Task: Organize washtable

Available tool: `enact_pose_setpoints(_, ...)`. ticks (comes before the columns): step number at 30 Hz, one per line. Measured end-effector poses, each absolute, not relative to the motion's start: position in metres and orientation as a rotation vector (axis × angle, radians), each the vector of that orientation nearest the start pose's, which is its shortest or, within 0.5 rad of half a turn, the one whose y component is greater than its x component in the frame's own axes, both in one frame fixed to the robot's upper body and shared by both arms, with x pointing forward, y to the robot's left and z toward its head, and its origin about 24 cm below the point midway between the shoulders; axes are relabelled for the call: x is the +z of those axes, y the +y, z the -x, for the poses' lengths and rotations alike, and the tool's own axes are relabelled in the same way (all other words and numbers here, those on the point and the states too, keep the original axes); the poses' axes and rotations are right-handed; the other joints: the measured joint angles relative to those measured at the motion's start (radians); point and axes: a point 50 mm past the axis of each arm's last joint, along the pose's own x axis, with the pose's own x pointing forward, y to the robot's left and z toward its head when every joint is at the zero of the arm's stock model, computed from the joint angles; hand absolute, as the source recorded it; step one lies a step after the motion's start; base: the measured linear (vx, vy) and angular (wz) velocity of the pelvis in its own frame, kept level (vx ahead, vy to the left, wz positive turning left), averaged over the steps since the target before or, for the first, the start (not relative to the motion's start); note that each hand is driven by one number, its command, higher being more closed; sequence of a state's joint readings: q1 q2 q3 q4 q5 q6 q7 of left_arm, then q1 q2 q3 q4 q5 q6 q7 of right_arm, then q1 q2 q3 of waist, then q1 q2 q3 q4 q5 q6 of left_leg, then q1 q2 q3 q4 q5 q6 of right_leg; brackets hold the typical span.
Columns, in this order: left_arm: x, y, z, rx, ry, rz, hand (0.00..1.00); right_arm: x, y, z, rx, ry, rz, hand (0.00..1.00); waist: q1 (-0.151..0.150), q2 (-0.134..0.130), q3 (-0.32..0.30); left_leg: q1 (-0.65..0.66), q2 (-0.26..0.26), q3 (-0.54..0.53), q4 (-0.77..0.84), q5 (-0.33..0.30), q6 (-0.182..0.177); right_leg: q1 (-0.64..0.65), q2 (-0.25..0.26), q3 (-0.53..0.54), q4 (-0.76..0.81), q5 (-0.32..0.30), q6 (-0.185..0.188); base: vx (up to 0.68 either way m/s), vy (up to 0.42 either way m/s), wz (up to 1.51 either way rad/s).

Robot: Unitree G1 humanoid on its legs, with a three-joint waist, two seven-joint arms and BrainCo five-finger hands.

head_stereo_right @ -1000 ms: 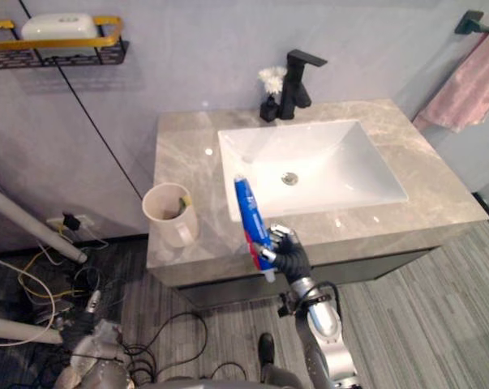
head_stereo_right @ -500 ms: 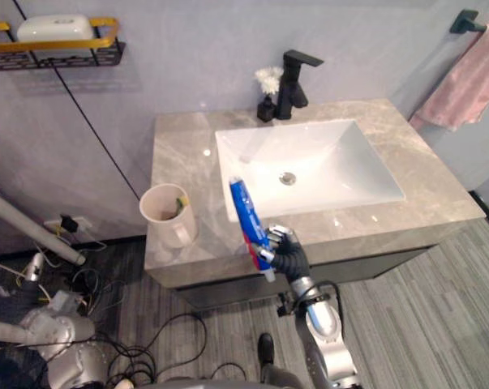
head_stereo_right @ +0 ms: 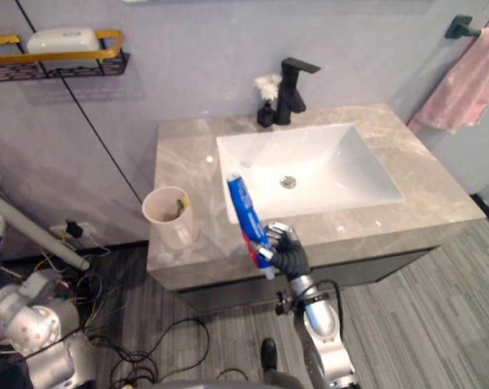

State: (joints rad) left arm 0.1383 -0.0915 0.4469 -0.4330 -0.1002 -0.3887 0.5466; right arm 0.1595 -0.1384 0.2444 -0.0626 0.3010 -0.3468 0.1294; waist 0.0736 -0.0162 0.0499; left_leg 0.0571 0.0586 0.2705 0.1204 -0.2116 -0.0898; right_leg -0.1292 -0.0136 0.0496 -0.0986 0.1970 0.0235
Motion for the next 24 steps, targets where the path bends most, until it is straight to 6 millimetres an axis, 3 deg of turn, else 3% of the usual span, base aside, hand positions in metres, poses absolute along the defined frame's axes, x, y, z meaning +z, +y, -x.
enact_pose_setpoints(8,0.141,0.247,-0.165,0.871,-0.753,0.167,0.0,0.052,-0.123,-0.215,0.293,-0.231,-0.205,1.0,-0.001,0.0,0.0,0.001,0.0,0.001,-0.001,0.0,0.0,0.002,0.0,0.0,0.0,0.0,0.0,0.0,0.0,0.0)
enact_pose_setpoints(16,0.165,0.218,-0.169,0.62,-0.874,0.191,0.0,0.055,-0.121,-0.218,0.303,-0.246,-0.207,1.0,-0.002,0.001,0.0,0.002,-0.001,0.002,-0.001,0.0,0.0,0.001,0.0,0.002,0.0,0.0,0.0,0.0,0.0,0.0)
enact_pose_setpoints(24,0.174,0.2,-0.171,0.389,-0.935,0.281,0.0,0.059,-0.119,-0.22,0.332,-0.266,-0.216,1.0,-0.002,0.008,-0.003,0.003,-0.001,0.003,-0.001,0.0,0.0,0.001,0.0,0.003,0.0,0.0,0.0,0.0,0.0,0.0)
